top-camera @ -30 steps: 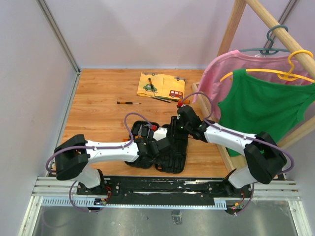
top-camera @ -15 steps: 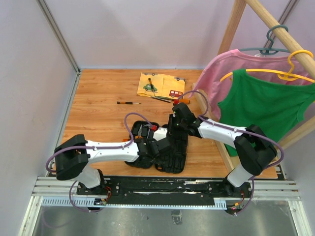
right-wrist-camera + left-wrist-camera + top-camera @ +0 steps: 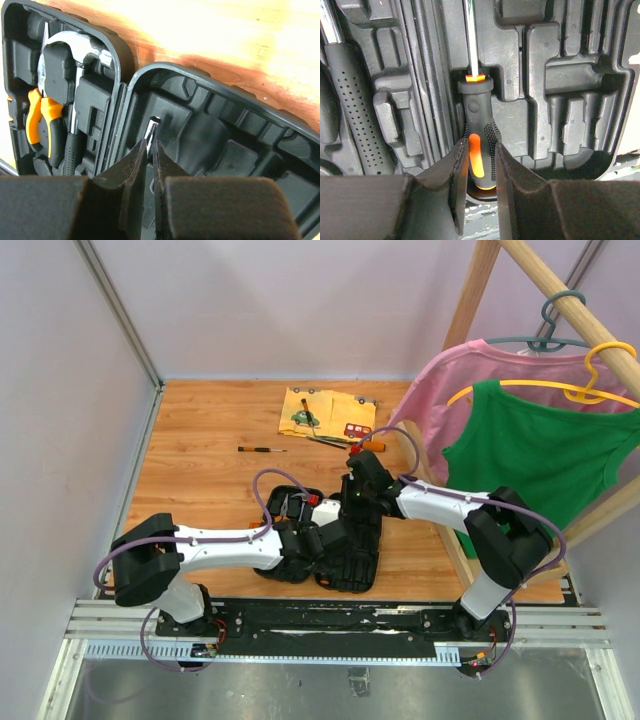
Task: Sort the tools into containers
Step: Adjust the screwdriver in the storage box.
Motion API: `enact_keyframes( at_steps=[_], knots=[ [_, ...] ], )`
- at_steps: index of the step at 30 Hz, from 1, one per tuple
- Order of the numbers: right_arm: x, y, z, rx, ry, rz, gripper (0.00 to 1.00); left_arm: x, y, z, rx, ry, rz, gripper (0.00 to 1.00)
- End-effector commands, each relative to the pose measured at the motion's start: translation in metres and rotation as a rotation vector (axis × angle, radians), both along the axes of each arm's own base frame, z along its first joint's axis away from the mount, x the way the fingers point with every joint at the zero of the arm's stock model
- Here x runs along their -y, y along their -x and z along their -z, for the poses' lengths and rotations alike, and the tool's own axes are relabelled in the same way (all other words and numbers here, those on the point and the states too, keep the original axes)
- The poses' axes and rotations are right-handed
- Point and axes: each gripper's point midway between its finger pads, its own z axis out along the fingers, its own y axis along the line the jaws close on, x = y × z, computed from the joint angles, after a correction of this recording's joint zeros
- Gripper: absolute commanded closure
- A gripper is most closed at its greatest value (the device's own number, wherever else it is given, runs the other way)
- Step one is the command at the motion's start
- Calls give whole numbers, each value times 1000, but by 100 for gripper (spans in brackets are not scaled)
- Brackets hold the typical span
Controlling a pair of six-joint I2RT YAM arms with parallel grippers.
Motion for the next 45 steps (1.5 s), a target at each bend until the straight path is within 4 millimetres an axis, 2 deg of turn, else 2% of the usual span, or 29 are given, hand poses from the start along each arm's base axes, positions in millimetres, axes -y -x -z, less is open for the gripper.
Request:
enact_keyframes(
  at_steps=[1,16,28,38,45],
  knots=[
    [3,-17,-1,18,13,29,90,-2,7,15,-21,-45,17,75],
    [13,-14,22,-27,116,7,94,-3,9,17,-28,-48,22,76],
    [52,15,69,-139,355,-33,99,-9,13,22,-39,-62,28,78],
    [67,31,93,-201,435,-48,99,-21,23,37,-87,-90,16,80],
    [79,44,111,-255,535,-81,99,-21,24,39,-95,-94,20,81]
  ],
)
